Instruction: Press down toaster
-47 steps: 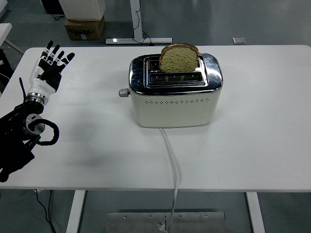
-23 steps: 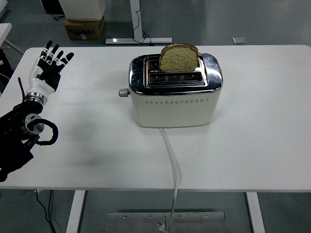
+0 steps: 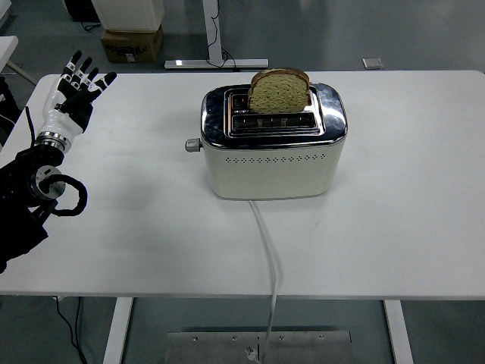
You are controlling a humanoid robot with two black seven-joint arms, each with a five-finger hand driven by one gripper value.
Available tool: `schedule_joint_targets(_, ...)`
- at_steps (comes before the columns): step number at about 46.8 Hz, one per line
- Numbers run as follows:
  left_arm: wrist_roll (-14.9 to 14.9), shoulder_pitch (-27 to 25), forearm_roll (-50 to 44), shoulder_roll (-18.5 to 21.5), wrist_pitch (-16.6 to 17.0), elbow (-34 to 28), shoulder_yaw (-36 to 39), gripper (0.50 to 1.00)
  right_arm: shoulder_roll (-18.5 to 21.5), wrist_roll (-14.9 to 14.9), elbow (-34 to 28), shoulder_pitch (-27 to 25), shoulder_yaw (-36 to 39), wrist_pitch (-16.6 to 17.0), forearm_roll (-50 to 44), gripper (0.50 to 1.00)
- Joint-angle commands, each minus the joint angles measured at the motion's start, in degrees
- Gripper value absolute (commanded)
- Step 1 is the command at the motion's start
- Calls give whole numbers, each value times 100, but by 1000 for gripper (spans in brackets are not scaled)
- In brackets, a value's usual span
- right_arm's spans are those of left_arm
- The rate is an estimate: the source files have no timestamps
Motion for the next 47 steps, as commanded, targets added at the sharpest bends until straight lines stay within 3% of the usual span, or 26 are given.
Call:
schedule_joint_targets(1, -44, 21, 1118, 35, -2, -2, -24, 1000, 0, 0, -1, 0, 0, 0, 0, 1000)
schedule_joint_targets(15, -27, -58, 2137, 448, -89, -2, 20, 1000, 0, 8, -1, 0, 0, 0, 0, 1000)
schedule_joint_targets(28, 0, -339, 3131, 870, -564, -2, 37, 1000, 0, 0, 7, 0, 0, 0, 0, 998)
schedule_joint_targets(43, 0, -357, 4433, 1029, -573, -11, 37, 1000, 0, 0, -1, 0, 0, 0, 0, 1000)
schedule_joint_targets(47, -9, -339, 4871, 1230, -564, -212, 55, 1000, 0, 0, -1, 0, 0, 0, 0, 998)
